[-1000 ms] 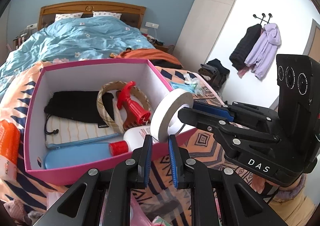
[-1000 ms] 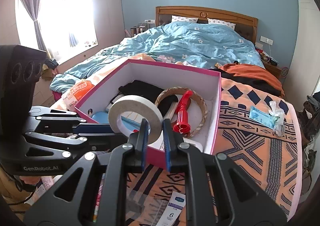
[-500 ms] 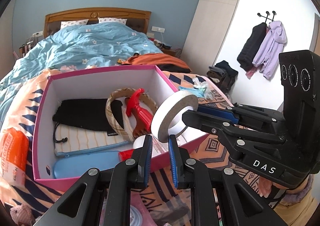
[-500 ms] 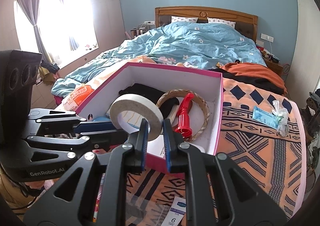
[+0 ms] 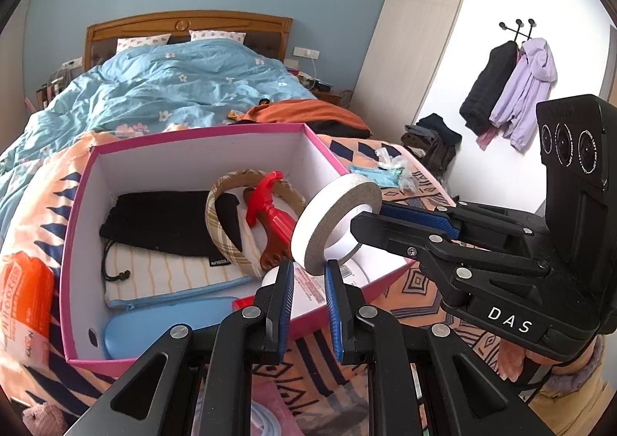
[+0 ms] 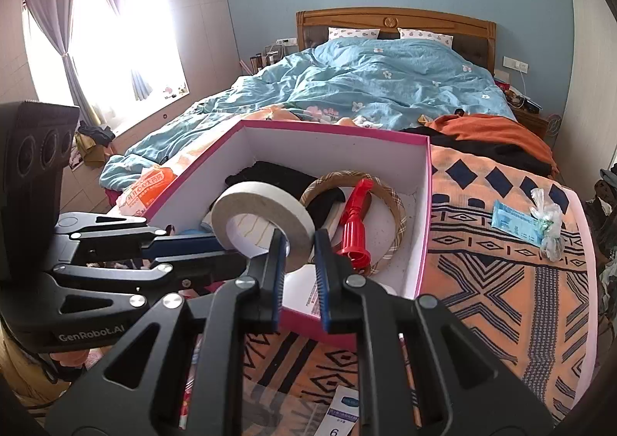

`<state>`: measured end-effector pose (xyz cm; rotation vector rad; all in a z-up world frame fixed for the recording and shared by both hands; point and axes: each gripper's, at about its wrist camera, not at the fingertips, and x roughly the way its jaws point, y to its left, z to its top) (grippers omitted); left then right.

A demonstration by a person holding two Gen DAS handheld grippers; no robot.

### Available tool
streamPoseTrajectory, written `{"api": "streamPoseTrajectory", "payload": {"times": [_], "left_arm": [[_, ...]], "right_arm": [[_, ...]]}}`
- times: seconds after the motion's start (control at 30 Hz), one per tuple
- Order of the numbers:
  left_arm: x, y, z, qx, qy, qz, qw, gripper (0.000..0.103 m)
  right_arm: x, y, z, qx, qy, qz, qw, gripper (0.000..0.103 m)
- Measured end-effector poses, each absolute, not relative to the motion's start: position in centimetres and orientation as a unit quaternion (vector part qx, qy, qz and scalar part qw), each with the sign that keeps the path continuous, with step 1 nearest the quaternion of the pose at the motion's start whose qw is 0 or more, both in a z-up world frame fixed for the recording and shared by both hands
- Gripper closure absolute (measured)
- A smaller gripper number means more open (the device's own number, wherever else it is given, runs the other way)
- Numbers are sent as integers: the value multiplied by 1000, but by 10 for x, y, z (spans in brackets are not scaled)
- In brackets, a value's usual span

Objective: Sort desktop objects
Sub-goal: 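Carry the tape roll with the right gripper over the pink box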

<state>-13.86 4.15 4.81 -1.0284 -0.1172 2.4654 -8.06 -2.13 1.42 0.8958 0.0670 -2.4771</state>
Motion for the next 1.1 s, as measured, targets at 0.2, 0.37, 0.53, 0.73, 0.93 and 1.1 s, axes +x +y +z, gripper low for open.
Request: {"api": "streamPoseTrajectory", "payload": {"times": [0.2,0.37,0.53,0.73,0.93,1.1], "left_arm": [[-144,44,47,-376,-36,897,231,87],[-148,45,46,-380,-32,895,233,87],[-154,45,45,-385,-31,892,235,87],[-162,44,44,-391,-29,890,234,87],[-170,44,41,-399,-29,886,232,87],[-176,43,39,-407,-30,883,232,87]], "right_arm": [[-86,-21,13,332,24,-909,250,87],[-91,-21,13,337,23,-908,249,87],[-96,-21,12,341,22,-906,249,87],[-105,-23,11,350,20,-903,249,87],[-114,-24,9,358,21,-900,248,87],[-120,-27,7,364,24,-899,244,87]]}}
